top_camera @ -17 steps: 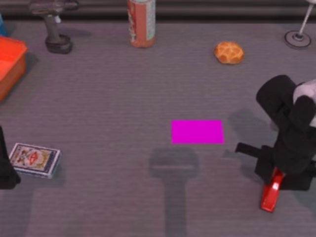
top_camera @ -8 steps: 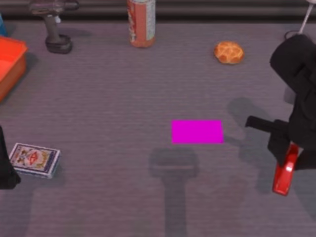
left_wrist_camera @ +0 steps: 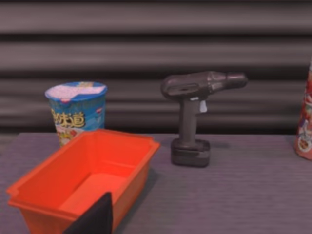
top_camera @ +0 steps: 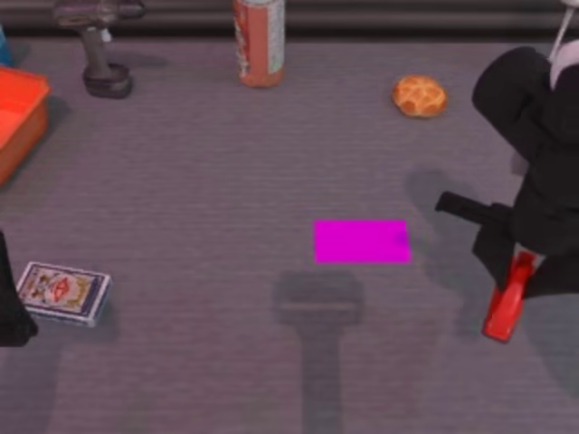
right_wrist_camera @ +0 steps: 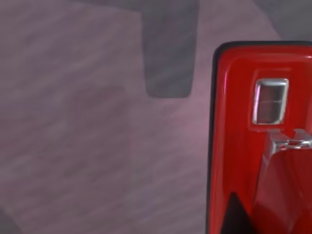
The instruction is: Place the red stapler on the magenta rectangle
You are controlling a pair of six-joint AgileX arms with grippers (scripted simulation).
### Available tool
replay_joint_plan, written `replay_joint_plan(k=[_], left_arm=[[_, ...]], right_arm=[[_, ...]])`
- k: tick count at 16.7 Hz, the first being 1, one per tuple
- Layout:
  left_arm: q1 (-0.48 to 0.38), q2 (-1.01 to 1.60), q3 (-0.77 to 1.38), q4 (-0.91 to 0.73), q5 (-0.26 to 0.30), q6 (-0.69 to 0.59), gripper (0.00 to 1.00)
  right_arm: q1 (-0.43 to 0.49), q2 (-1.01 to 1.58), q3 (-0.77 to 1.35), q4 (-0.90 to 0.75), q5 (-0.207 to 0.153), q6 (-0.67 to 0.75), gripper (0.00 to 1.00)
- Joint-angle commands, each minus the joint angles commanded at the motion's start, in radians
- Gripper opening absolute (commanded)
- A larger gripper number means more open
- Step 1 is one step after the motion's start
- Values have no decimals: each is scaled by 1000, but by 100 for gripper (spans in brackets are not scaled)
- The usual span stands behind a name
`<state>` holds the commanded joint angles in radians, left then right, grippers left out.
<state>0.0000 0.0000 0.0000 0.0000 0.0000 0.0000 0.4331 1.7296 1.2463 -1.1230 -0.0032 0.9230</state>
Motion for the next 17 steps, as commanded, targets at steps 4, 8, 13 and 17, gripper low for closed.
replay_joint_plan(k=[4,8,13,17], left_arm=[[0,0,0,0,0,0,100],[0,0,0,0,0,0,100],[0,0,0,0,0,0,100],[0,0,0,0,0,0,100]], right_arm=[[28,188,276,-119,-2,269,0],[59,412,657,-263,-5,629,0],[89,641,1064,-407,-8,1018,0],[102,734,1227,-462,-8,1180,0]])
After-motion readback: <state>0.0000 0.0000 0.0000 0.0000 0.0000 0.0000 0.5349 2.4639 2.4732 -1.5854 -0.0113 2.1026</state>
